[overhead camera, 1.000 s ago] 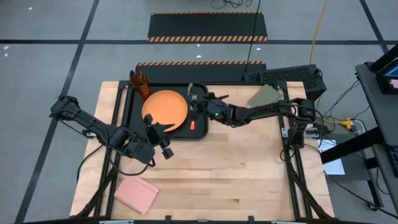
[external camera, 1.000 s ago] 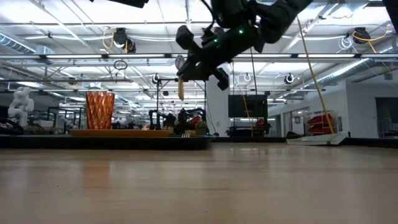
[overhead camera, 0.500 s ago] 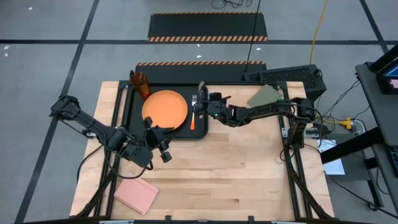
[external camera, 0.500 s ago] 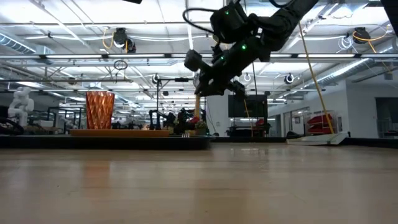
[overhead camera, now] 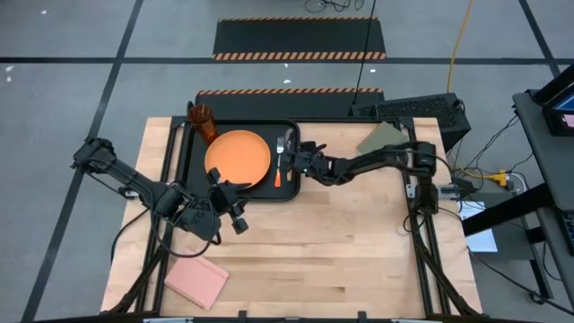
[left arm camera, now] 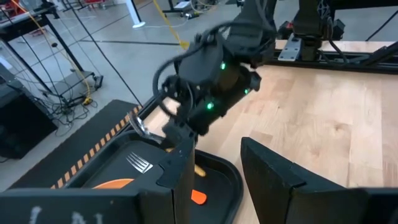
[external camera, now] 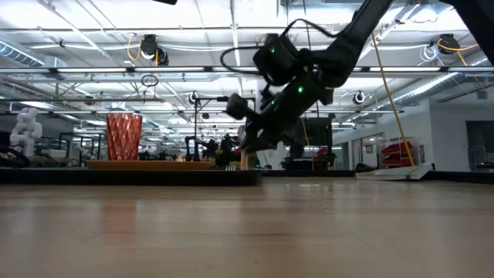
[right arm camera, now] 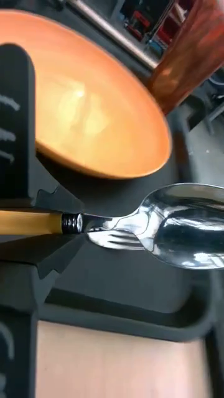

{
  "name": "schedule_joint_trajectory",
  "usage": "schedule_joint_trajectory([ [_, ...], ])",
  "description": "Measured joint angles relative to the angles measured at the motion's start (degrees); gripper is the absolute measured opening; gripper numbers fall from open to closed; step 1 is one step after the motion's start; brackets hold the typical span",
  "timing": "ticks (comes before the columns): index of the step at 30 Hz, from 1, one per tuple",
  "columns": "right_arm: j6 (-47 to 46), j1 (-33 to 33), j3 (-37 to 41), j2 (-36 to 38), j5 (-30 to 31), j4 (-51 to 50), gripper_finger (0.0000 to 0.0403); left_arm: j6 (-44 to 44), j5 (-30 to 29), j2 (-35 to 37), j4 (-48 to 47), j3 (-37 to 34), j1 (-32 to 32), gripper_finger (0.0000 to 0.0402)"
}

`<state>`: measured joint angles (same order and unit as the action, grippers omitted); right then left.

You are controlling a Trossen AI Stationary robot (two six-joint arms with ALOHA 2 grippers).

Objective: Pick and place plate/cup/fork/spoon on tray
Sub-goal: Put the yellow spoon on the black tray

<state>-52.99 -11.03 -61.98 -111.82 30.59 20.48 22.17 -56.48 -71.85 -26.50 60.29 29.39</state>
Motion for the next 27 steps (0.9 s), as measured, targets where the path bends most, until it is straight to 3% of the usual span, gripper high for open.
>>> schedule_joint_trajectory([
  [14,-3.7,-0.9,-0.1,-2.4,-5.5,-0.7,0.0027,0.0,0.0,0.0,0.1,0.0,0.0,0.0136],
  [27,-6.5,-1.0,-0.1,-2.4,-3.3,-3.6,0.0027,0.0,1.0,0.0,0.1,0.0,0.0,0.0136],
])
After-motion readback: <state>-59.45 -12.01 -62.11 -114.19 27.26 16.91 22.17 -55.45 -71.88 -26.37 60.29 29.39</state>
